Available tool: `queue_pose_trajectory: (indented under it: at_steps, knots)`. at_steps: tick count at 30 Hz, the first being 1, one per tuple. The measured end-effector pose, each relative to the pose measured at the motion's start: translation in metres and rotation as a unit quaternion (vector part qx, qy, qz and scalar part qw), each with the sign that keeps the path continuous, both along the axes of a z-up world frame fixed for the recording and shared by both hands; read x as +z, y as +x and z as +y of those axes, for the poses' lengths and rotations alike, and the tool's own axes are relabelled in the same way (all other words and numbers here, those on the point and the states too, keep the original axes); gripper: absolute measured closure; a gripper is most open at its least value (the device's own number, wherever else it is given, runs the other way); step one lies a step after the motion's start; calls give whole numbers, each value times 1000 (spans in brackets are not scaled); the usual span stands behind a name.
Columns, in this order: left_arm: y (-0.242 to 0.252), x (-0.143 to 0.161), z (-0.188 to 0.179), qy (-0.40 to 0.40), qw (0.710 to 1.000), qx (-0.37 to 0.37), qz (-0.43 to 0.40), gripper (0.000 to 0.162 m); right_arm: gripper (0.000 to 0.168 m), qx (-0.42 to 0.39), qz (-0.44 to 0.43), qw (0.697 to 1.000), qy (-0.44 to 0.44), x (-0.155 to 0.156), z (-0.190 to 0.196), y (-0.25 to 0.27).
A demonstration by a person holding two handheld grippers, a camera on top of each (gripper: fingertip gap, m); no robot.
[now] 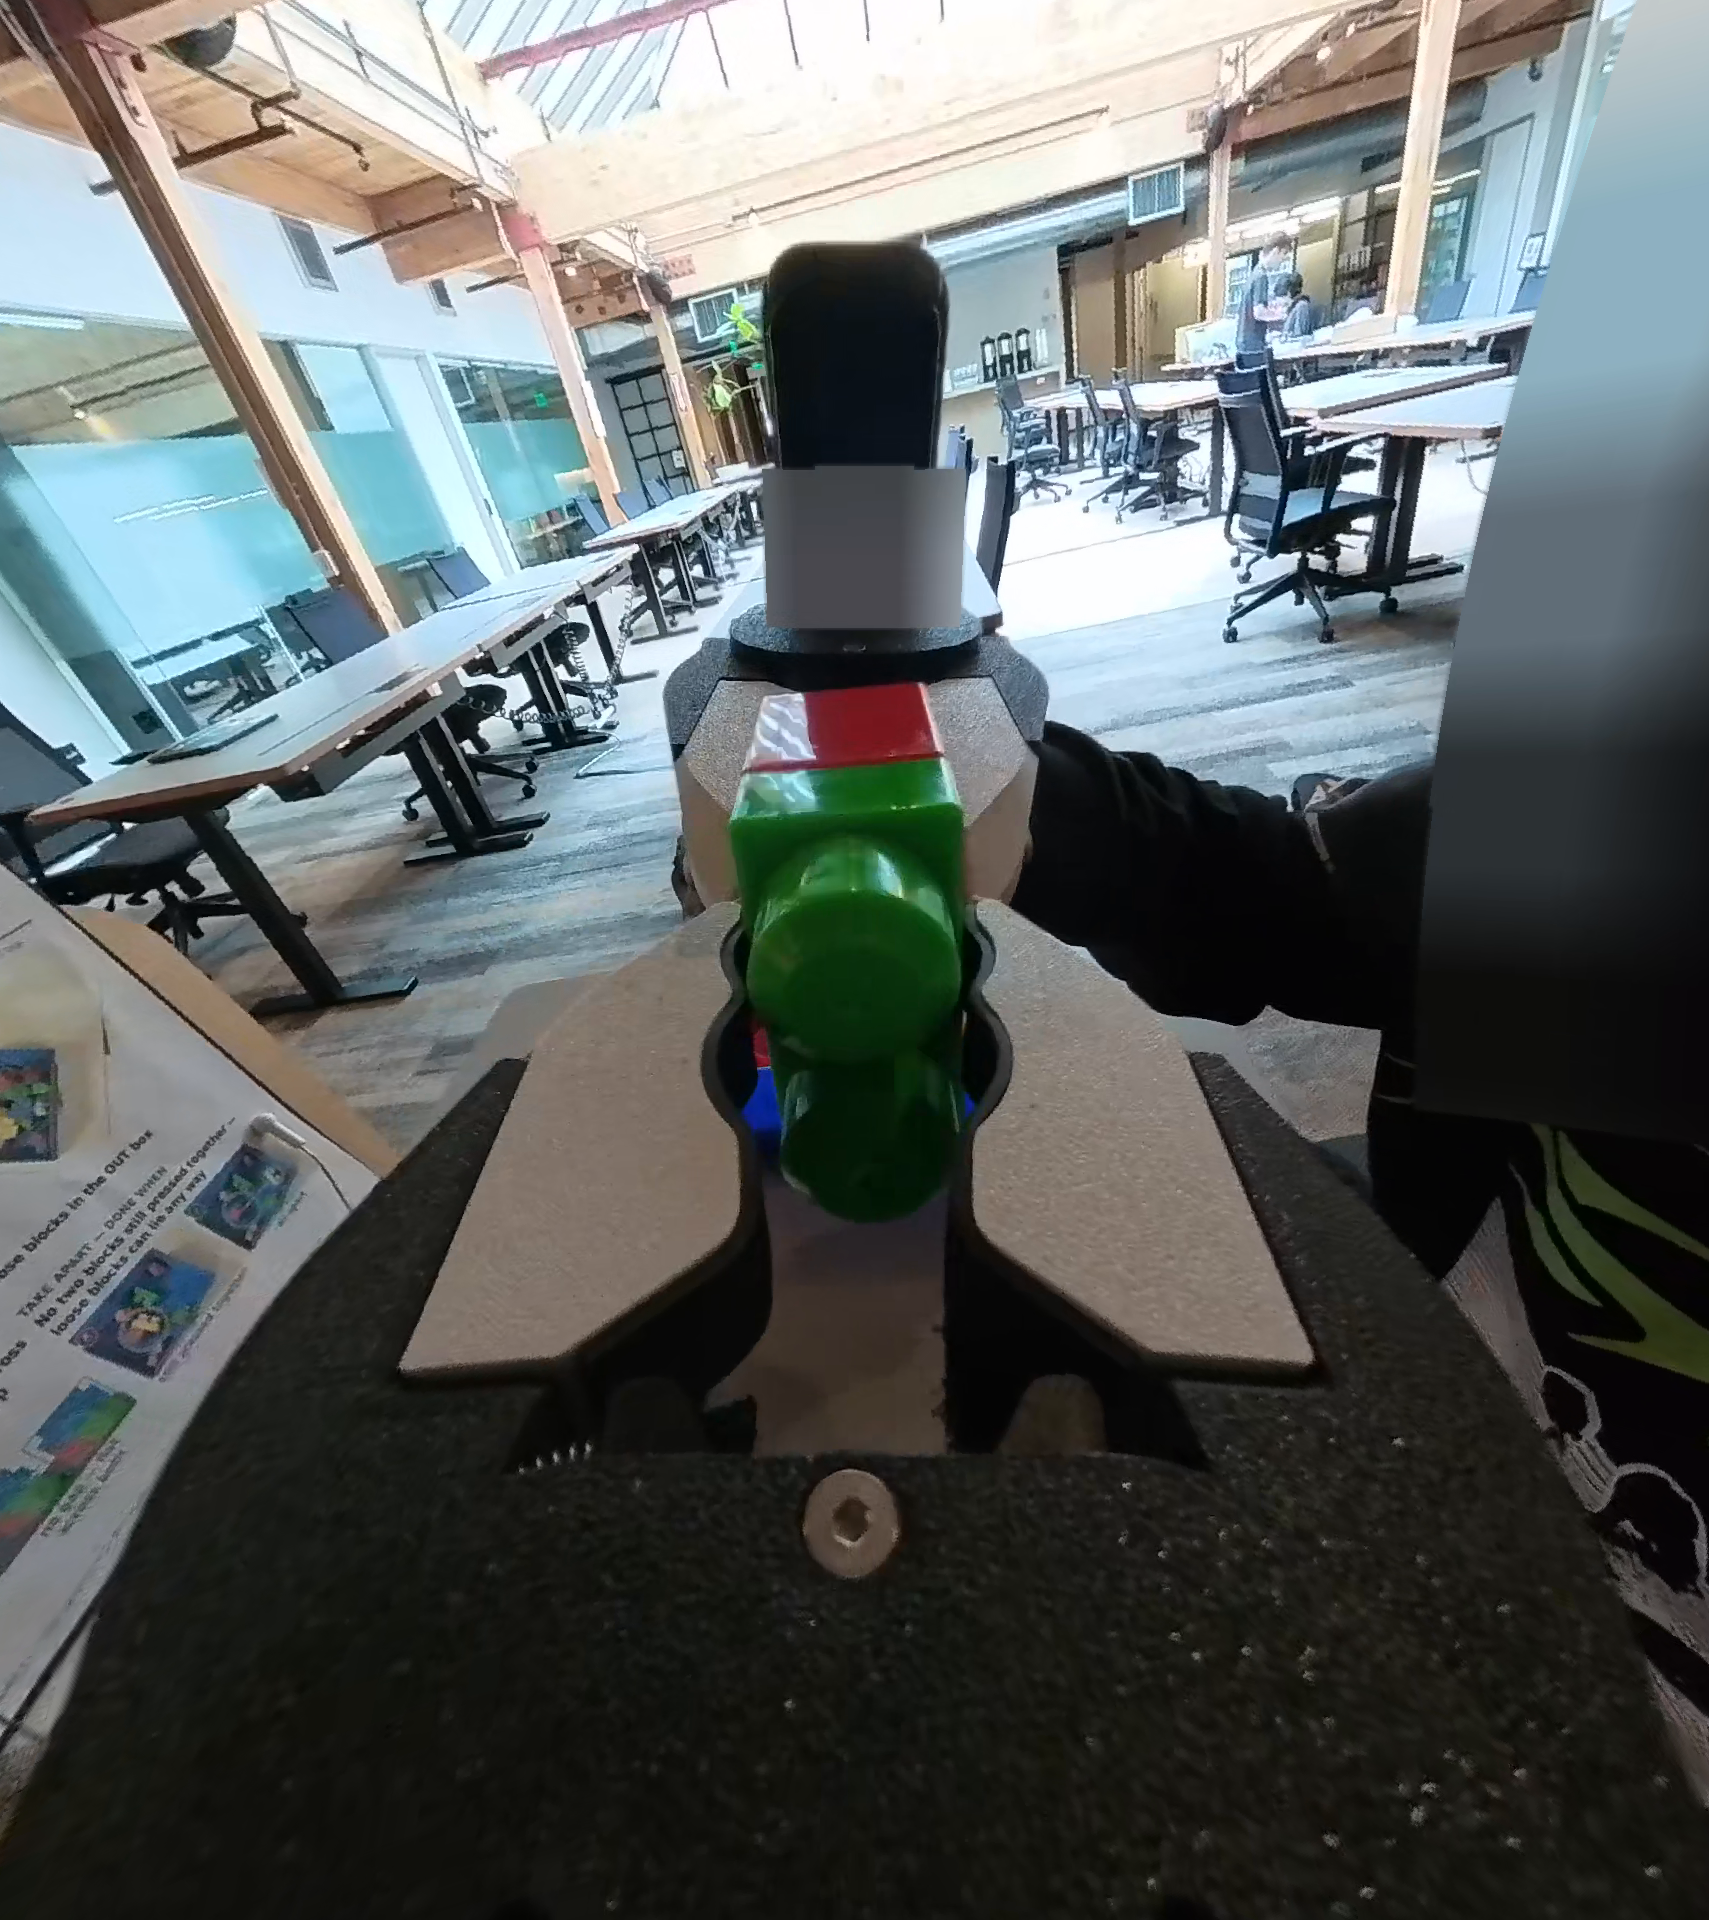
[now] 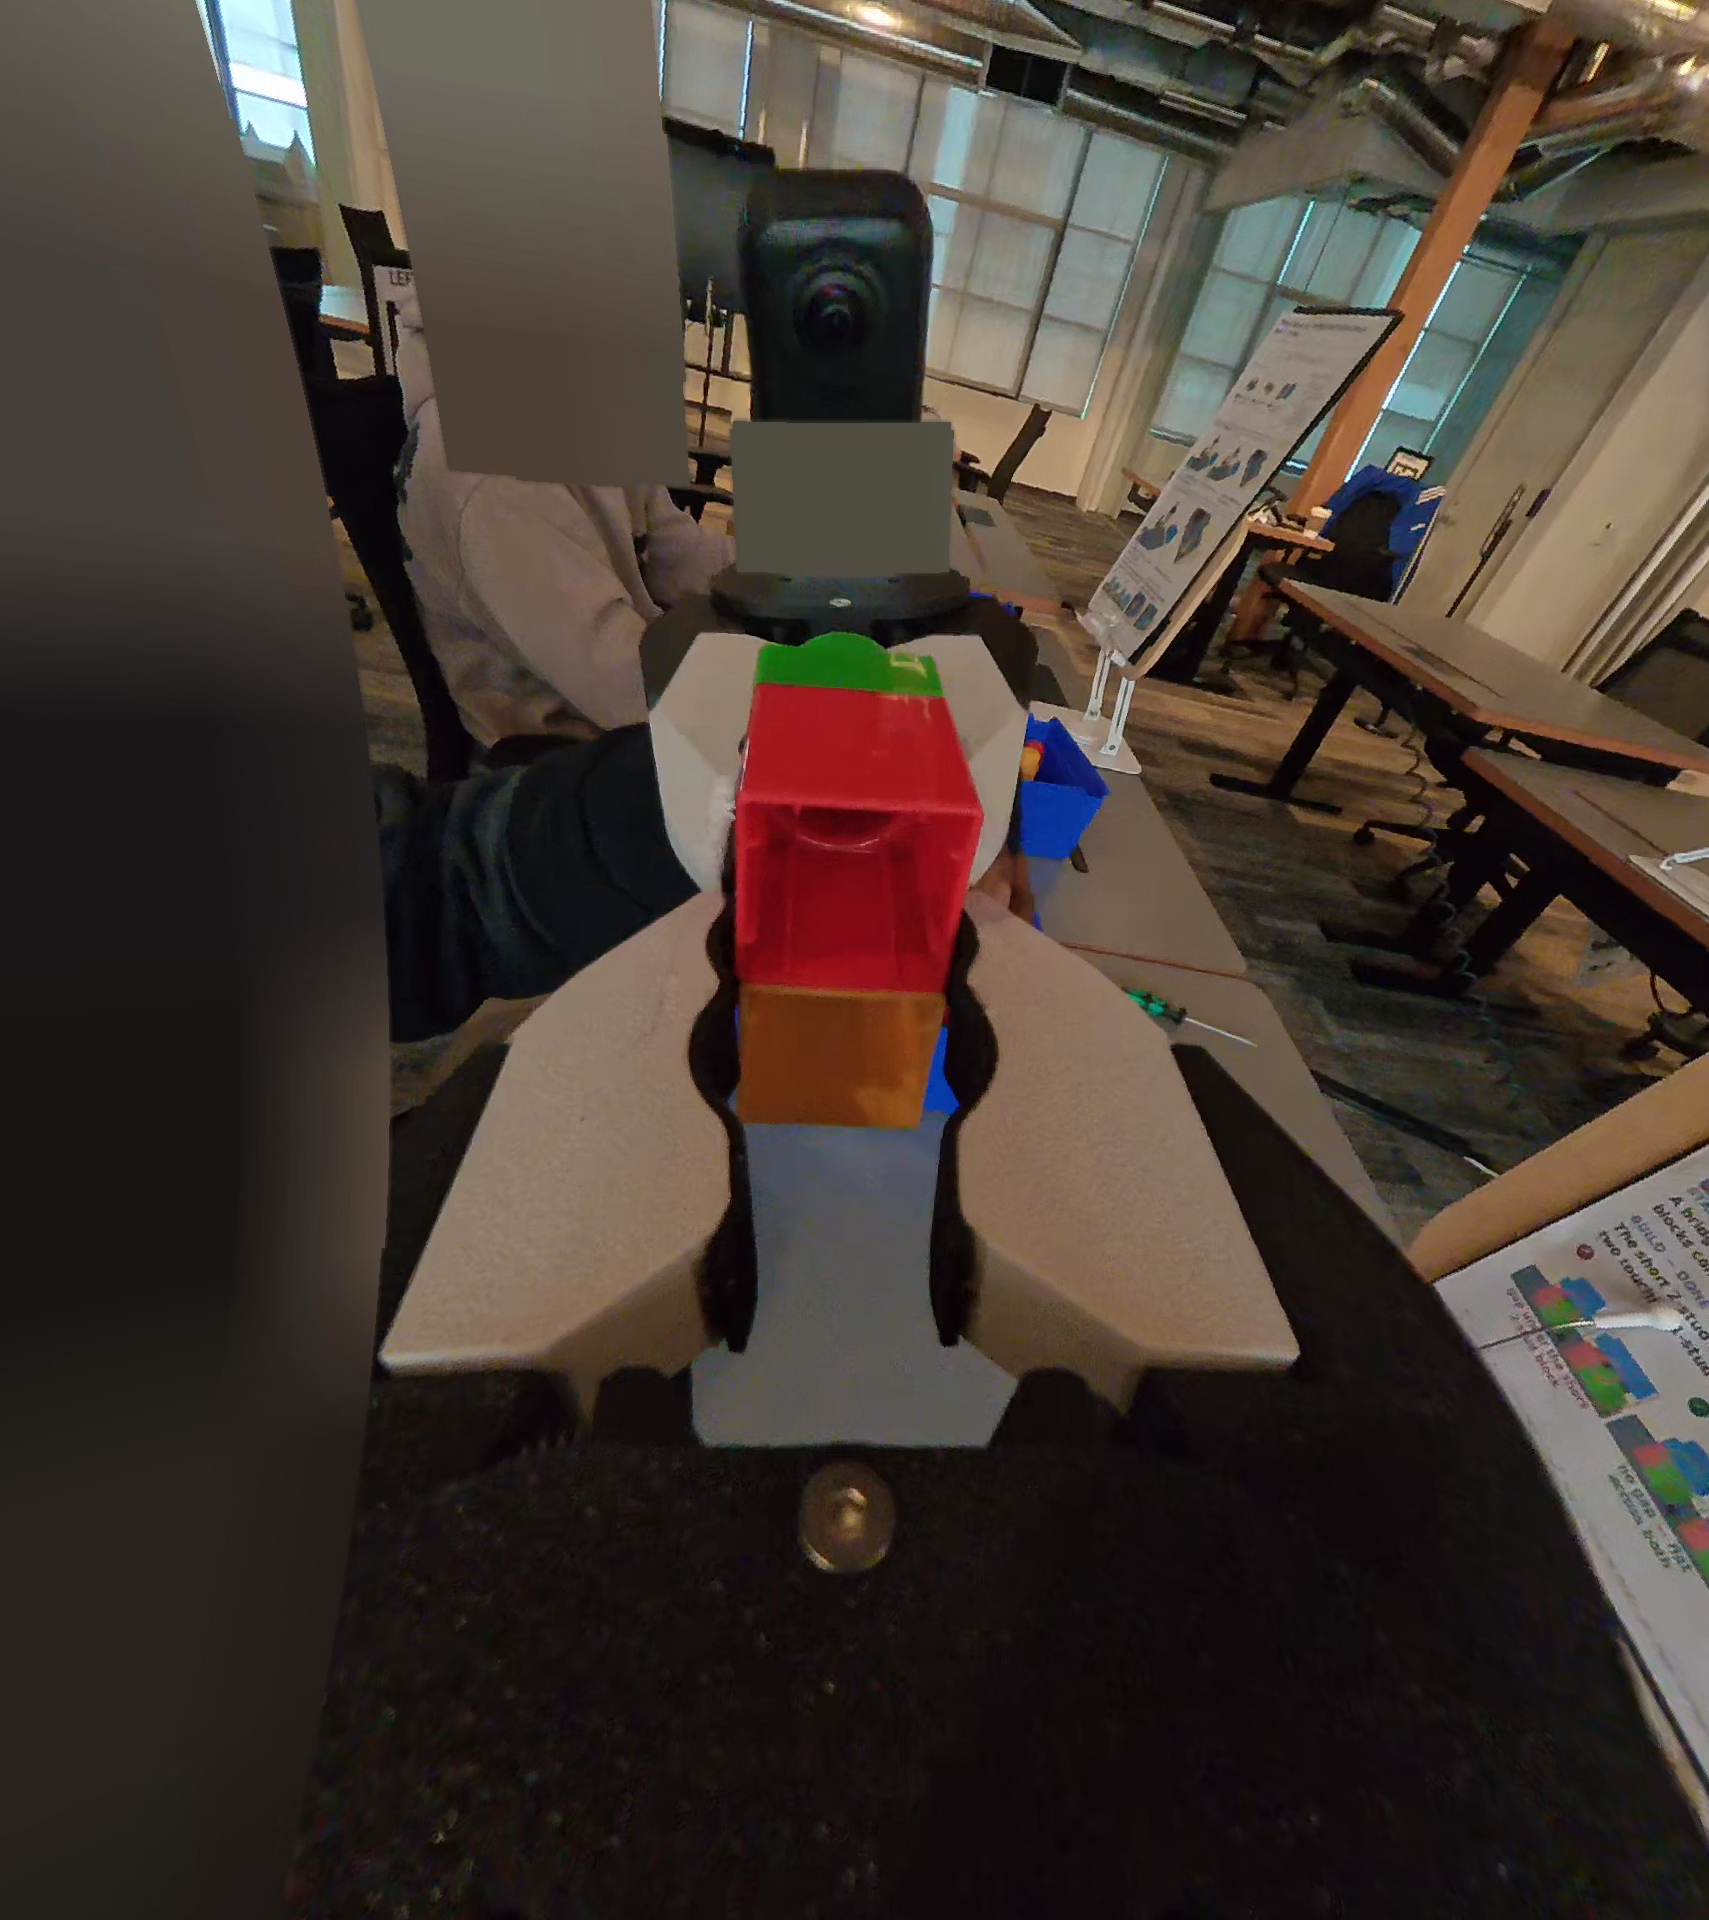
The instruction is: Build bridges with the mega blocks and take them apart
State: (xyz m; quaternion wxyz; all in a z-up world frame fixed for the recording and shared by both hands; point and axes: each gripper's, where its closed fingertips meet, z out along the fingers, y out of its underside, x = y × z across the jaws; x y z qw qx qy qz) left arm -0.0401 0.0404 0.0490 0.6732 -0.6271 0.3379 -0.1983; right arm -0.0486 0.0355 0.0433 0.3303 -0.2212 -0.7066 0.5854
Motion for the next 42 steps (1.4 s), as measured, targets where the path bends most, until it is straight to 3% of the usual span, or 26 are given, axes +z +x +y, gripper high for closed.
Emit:
queue_pose_trajectory:
  at_steps: [29, 33, 35, 42]
  knots:
    - [10, -20, -1, -35, 998, 15, 47, 126, 133, 0, -11, 998, 59, -20, 2, 12]
    - [-33, -4, -23, -22, 998, 51, 11, 126, 133, -34, 24, 999, 16, 4, 48, 36]
    - [-48, -6, -32, -16, 996, 78, 29, 126, 133, -72, 34, 996, 43, 5, 70, 44]
    - [-35, -8, -31, -22, 998, 44, 25, 126, 133, -91, 8, 994, 59, 0, 73, 54]
